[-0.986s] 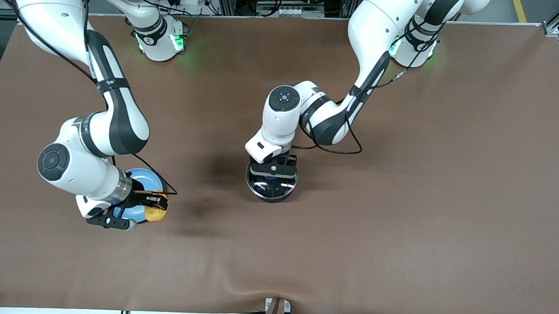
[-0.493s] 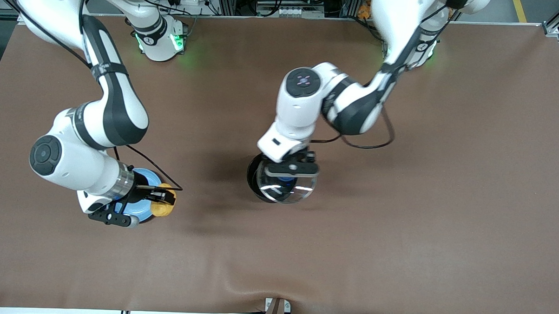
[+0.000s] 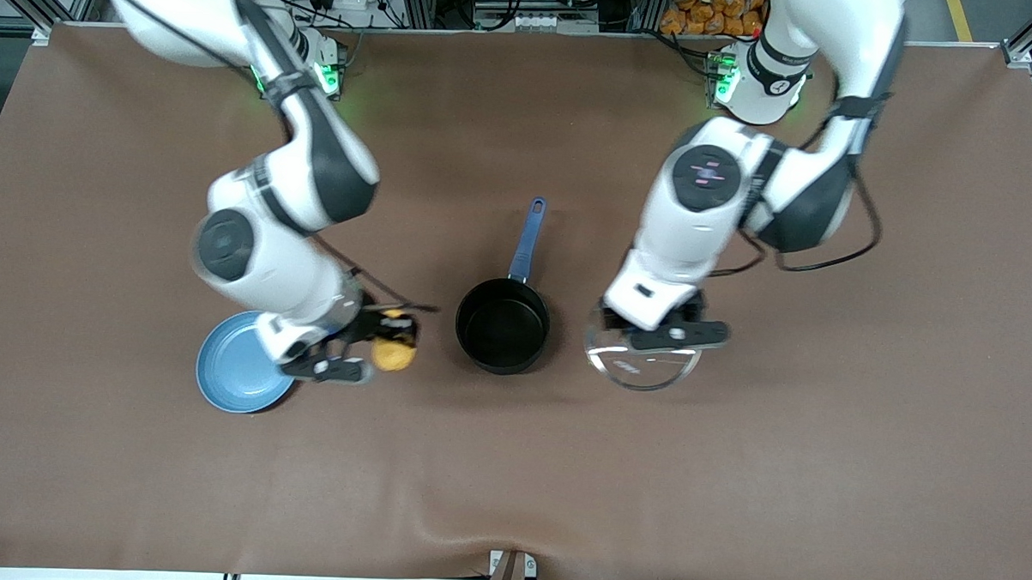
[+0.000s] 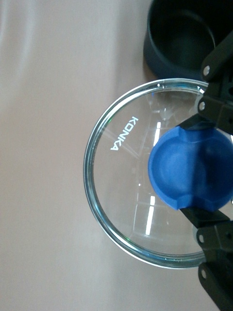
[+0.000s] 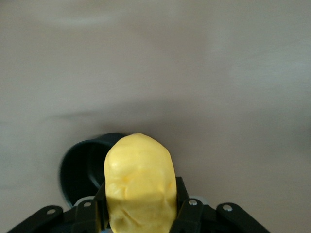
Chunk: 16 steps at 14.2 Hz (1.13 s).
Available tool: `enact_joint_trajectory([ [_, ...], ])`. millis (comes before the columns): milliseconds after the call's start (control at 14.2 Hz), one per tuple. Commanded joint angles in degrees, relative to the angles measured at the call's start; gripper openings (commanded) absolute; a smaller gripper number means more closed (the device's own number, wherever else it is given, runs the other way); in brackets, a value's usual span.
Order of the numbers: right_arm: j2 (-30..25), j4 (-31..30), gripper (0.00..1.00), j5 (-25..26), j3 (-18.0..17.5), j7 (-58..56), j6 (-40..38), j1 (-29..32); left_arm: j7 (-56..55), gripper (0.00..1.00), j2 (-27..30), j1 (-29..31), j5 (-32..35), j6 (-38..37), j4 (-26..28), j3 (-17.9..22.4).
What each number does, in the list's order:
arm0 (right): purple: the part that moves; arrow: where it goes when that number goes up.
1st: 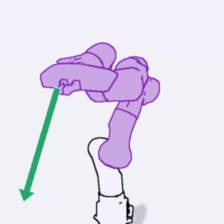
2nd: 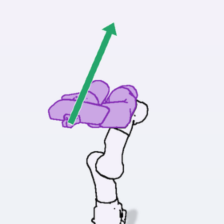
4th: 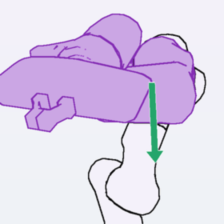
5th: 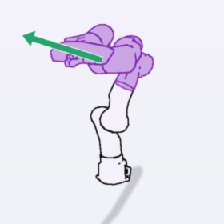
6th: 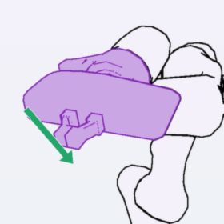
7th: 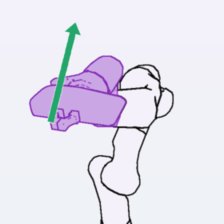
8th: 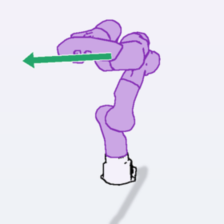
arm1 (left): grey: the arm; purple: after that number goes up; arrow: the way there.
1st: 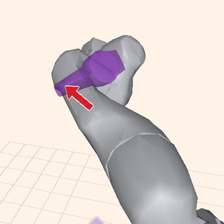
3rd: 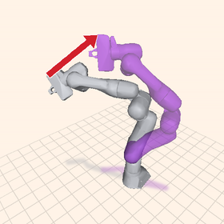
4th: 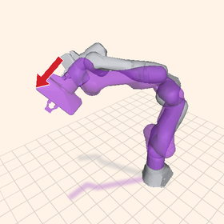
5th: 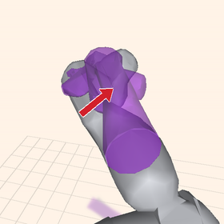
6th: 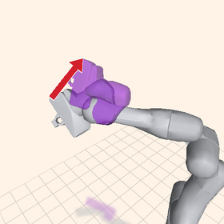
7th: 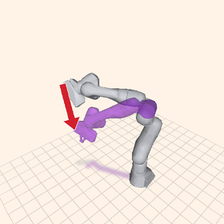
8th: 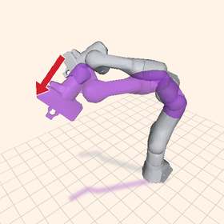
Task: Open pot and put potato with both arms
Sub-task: 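Set the lid down with the left gripper while the right carries potato over pot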
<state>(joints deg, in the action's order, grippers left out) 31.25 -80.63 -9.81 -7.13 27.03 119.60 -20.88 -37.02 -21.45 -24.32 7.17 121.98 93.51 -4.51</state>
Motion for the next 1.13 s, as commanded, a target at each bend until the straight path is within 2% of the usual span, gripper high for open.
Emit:
enact_joint_trajectory([
  [0,1.6,1.0,0.00,2.5,1.0,2.5,2.6,-4.0,7.3,0.36,11.7,6.0,-1.8,8.6,17.1,-1.2],
  [352,6.8,1.3,0.00,7.5,1.1,7.5,9.1,-10.3,20.7,0.36,12.7,14.3,-1.8,14.8,26.3,-1.2],
  [563,9.8,1.3,0.00,10.4,1.1,11.4,11.4,-12.6,27.6,0.36,11.9,19.0,-1.8,23.4,32.4,-1.2],
  [845,11.8,1.1,0.00,12.4,1.2,16.2,11.7,-13.9,31.3,0.36,6.3,20.5,-1.8,27.4,33.0,-1.2],
  [1056,13.5,0.7,0.00,13.2,1.2,18.1,12.6,-14.1,31.4,0.36,1.2,20.5,-1.8,33.4,33.0,-1.2],
])
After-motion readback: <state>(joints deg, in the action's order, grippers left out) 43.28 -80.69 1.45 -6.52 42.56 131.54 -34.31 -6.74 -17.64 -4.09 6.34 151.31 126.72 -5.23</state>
